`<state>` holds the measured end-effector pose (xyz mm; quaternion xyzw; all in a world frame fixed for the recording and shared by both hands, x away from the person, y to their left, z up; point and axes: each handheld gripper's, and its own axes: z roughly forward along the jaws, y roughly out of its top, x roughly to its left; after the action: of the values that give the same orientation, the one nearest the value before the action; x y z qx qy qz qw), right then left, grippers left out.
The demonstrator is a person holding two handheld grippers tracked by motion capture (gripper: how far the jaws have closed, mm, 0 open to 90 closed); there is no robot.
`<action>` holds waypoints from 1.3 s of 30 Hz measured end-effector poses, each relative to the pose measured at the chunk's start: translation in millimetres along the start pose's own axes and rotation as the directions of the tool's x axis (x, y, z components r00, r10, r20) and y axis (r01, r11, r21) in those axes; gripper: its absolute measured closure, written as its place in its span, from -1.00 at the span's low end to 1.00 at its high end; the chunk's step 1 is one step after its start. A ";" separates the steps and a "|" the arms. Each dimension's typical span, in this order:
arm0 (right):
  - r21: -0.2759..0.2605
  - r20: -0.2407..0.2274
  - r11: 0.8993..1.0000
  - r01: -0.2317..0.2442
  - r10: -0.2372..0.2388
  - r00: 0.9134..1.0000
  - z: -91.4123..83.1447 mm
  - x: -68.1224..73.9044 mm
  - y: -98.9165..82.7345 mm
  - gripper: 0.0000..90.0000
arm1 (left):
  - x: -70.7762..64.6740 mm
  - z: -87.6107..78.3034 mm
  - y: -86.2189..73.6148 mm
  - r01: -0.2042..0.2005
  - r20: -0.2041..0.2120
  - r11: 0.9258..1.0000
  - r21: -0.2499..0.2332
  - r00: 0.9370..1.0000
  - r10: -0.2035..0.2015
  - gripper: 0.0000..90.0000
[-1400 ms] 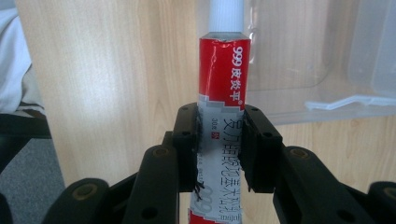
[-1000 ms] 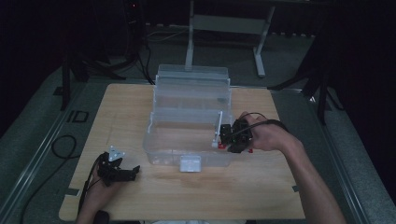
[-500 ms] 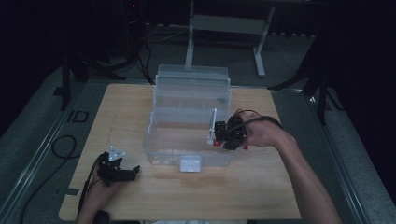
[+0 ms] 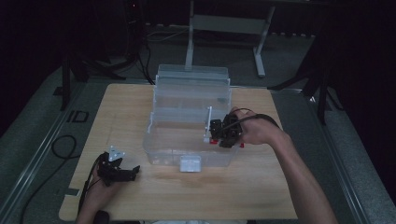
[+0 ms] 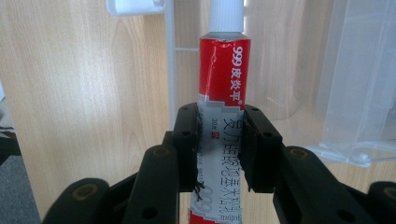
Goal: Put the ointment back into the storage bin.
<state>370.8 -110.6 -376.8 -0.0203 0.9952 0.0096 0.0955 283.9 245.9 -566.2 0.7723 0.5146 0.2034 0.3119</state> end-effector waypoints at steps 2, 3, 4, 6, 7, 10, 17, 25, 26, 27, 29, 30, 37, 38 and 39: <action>0.000 0.004 1.000 0.002 -0.002 1.000 0.8 -0.6 1.7 0.55 | 0.0 0.0 0.0 0.000 0.000 1.000 0.000 1.000 0.000 -0.93; -0.002 0.002 1.000 0.000 0.000 1.000 0.9 -0.9 2.4 0.55 | 0.0 0.0 0.0 0.000 0.000 1.000 0.000 1.000 0.000 -0.93; -0.007 0.001 1.000 0.001 -0.001 1.000 1.5 -1.5 3.0 0.55 | 0.0 0.0 0.0 0.000 0.000 1.000 0.000 1.000 0.000 -0.93; -0.004 -0.002 1.000 0.002 -0.002 1.000 3.0 -2.5 4.0 0.55 | 0.0 0.0 0.0 0.000 0.000 1.000 0.000 1.000 0.000 -0.93; 0.000 -0.006 1.000 0.000 0.000 1.000 3.7 -2.8 4.4 0.55 | 0.0 0.0 0.0 0.000 0.000 1.000 0.000 1.000 0.000 -0.93; 0.005 -0.007 1.000 -0.003 0.003 1.000 5.5 -3.9 5.7 0.55 | 0.0 0.0 0.0 0.000 0.000 1.000 0.000 1.000 0.000 -0.93; 0.014 -0.016 1.000 -0.003 0.003 1.000 10.7 -7.3 9.2 0.55 | 0.0 0.0 0.0 0.000 0.000 1.000 0.000 1.000 0.000 -0.93; 0.020 -0.024 1.000 0.000 0.000 1.000 15.0 -9.6 12.4 0.55 | 0.0 0.0 0.0 0.000 0.000 1.000 0.000 1.000 0.000 -0.93; 0.020 -0.024 1.000 0.000 0.000 1.000 15.0 -9.6 12.4 0.55 | 0.0 0.0 0.0 0.000 0.000 1.000 0.000 1.000 0.000 -0.93; 0.023 -0.026 1.000 -0.001 0.002 1.000 15.8 -9.5 12.9 0.55 | 0.0 0.0 0.0 0.000 0.000 1.000 0.000 1.000 0.000 -0.93; 0.023 -0.026 1.000 0.007 -0.007 1.000 17.8 -10.4 14.1 0.55 | 0.0 0.0 0.0 0.000 0.000 1.000 0.000 1.000 0.000 -0.93; 0.026 -0.028 1.000 0.005 -0.005 1.000 18.3 -10.5 14.4 0.55 | 0.0 0.0 0.0 0.000 0.000 1.000 0.000 1.000 0.000 -0.93; 0.037 -0.036 0.999 0.008 -0.006 0.999 21.9 -11.6 16.9 0.55 | 0.0 0.0 0.0 0.000 0.000 1.000 0.000 1.000 0.000 -0.93; 0.037 -0.036 0.999 0.008 -0.006 0.999 21.9 -11.6 16.9 0.55 | 0.0 0.0 0.0 0.000 0.000 1.000 0.000 1.000 0.000 -0.93; 0.035 -0.036 0.999 0.009 -0.008 0.999 22.4 -11.7 17.4 0.55 | 0.0 0.0 0.0 0.000 0.000 1.000 0.000 1.000 0.000 -0.93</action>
<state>385.8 -92.2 -396.3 -0.0230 0.9966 -0.0085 0.0781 283.9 245.9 -566.2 0.7724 0.5146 0.2034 0.3118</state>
